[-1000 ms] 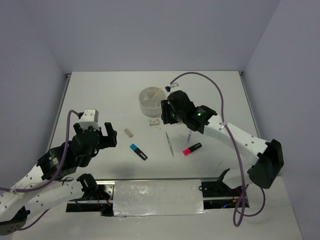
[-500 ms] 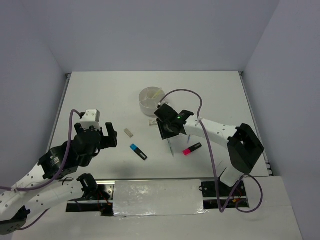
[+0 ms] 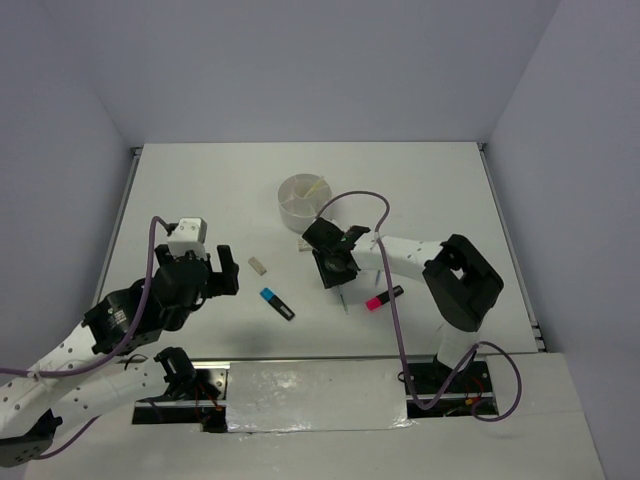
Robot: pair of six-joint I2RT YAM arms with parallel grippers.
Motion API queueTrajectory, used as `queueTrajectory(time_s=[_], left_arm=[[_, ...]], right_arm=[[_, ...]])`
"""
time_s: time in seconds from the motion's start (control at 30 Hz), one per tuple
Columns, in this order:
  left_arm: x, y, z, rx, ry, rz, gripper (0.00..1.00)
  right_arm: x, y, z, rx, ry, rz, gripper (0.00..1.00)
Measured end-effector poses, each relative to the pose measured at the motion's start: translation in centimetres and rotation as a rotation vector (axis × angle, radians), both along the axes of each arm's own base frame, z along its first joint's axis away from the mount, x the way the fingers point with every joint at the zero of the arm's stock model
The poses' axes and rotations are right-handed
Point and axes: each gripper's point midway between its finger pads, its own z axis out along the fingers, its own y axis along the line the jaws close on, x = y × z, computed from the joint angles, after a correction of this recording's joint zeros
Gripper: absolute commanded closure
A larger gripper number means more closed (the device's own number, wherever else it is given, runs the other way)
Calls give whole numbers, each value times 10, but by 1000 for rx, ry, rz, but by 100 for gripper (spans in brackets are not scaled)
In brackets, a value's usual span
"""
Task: Sort the stationery into containers
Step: Pick up the pen from the center of the board.
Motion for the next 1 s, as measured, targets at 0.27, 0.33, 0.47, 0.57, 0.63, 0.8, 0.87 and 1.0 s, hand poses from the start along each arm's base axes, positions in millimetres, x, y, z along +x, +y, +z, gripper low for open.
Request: queueTrajectory(time_s=[0.27, 0.33, 0.47, 0.57, 0.63, 0.8, 0.87, 1.0], left_arm=[[0, -4, -3, 3, 14, -14, 1], [0, -5, -3, 4, 16, -16, 0], [0, -5, -3, 4, 17, -18, 1], [1, -6, -4, 5, 19, -18, 1], [1, -7, -4, 6, 20, -19, 1], [1, -9, -5, 3, 24, -26, 1], [1, -11, -4, -3, 25, -33, 1], [3, -25, -4, -49, 21, -73, 0]], right_arm=[[6, 0, -11, -1, 5, -4, 67], [6, 2, -17, -1, 11, -1, 68], [9, 2, -17, 8, 6, 0, 73], [10, 2, -17, 9, 1, 10, 97], [9, 3, -17, 18, 2, 11, 100], [5, 6, -15, 79, -7, 32, 100], [-3, 8, -11, 132, 1, 52, 100], [-20, 6, 22, 239, -29, 63, 100]])
